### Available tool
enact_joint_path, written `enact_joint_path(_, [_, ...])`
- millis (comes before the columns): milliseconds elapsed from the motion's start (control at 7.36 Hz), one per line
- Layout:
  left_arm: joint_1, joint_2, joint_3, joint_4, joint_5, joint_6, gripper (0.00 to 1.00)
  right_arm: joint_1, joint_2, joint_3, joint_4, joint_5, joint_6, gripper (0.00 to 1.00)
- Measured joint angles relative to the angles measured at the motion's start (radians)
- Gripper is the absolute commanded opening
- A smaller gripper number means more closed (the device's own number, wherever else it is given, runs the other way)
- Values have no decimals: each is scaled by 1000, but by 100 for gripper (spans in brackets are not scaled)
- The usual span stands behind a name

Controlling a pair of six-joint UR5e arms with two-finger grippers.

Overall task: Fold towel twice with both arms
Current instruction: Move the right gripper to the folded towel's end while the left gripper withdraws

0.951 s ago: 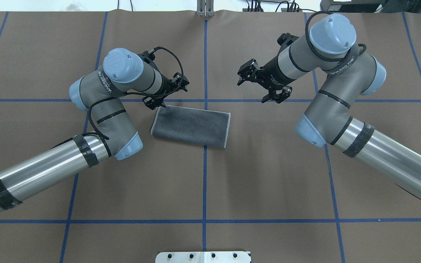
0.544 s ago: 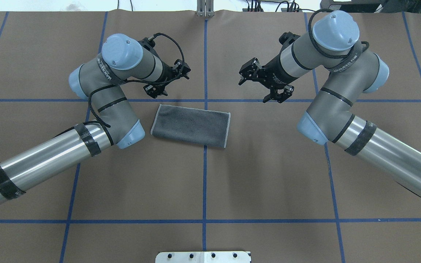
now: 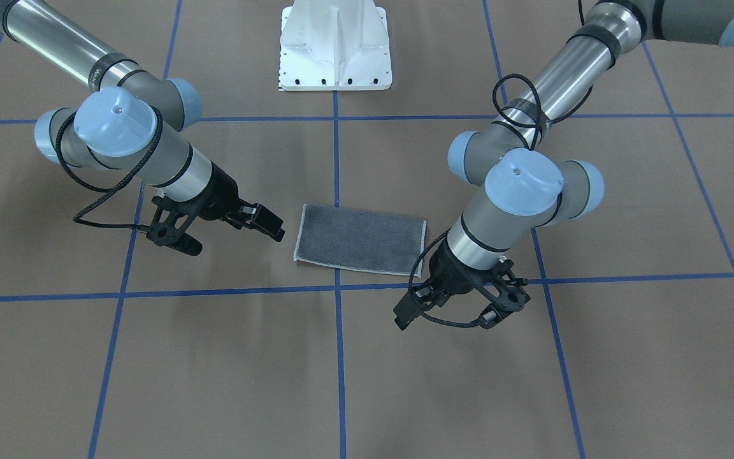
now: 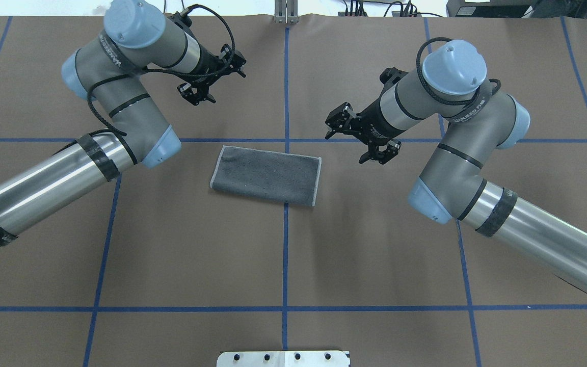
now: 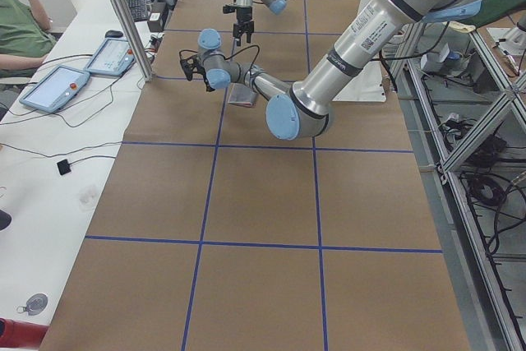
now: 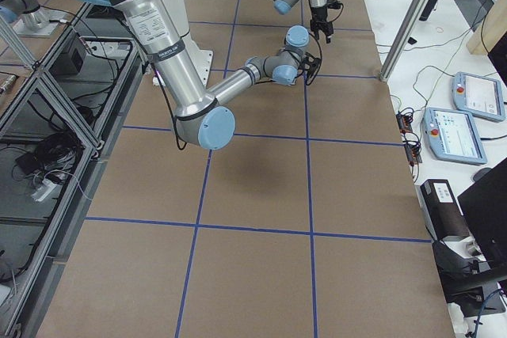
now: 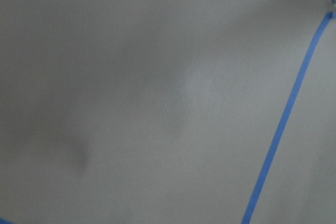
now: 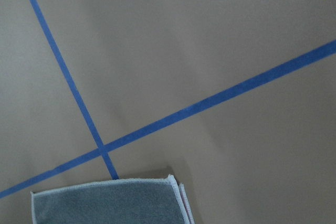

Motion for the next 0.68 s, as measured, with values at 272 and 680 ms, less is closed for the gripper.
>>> enact_joint_path(272, [-28, 5, 1, 1, -31, 35, 100, -64, 16, -1, -44, -70, 29, 99])
enact_joint_path(680, [-33, 7, 5, 0, -35, 46, 100, -140, 49, -4, -124, -140, 34, 99])
